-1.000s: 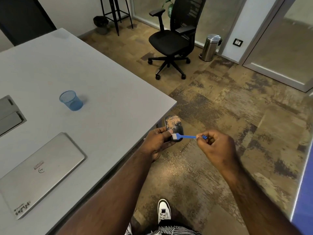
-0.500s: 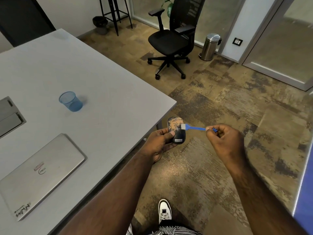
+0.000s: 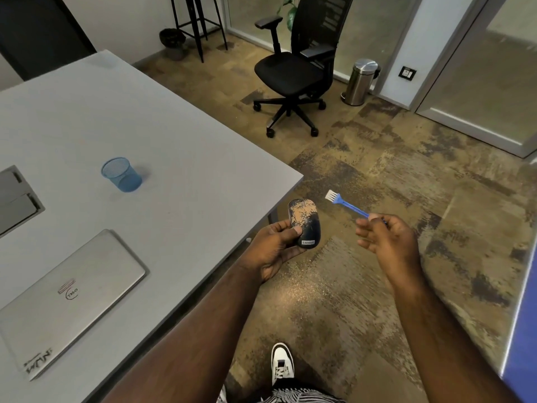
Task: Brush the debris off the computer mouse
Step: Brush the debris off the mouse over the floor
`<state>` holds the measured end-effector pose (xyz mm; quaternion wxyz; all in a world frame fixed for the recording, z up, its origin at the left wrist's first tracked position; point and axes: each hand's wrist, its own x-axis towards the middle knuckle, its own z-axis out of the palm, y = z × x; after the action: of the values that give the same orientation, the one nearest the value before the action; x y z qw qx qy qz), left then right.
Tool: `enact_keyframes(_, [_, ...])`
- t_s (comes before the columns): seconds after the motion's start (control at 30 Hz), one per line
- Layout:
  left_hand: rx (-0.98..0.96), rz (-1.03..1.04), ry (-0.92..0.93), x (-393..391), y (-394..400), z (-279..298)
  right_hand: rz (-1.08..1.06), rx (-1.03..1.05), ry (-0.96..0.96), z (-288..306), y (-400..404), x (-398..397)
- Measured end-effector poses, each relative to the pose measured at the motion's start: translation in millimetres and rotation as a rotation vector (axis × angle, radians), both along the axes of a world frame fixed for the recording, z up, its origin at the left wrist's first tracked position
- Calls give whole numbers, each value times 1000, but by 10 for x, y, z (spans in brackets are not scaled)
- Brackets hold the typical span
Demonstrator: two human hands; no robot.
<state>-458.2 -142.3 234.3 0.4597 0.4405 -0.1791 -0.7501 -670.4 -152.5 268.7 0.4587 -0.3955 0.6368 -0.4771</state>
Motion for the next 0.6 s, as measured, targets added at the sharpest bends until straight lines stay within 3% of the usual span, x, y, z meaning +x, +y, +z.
enact_keyframes(0.07, [11,-2,84,15,6,-5,50,32,-132,2,37,41])
enact_keyframes(0.2, [26,-41,195,15,26,22,55,23,-205,12,110,92])
enact_keyframes(0.47, [40,-101,366,-63,44,99,90,-2,-247,49,225,64])
enact_keyframes(0.6, [66,-102,352,-82,-3,50,127,-12,-188,80,306,38])
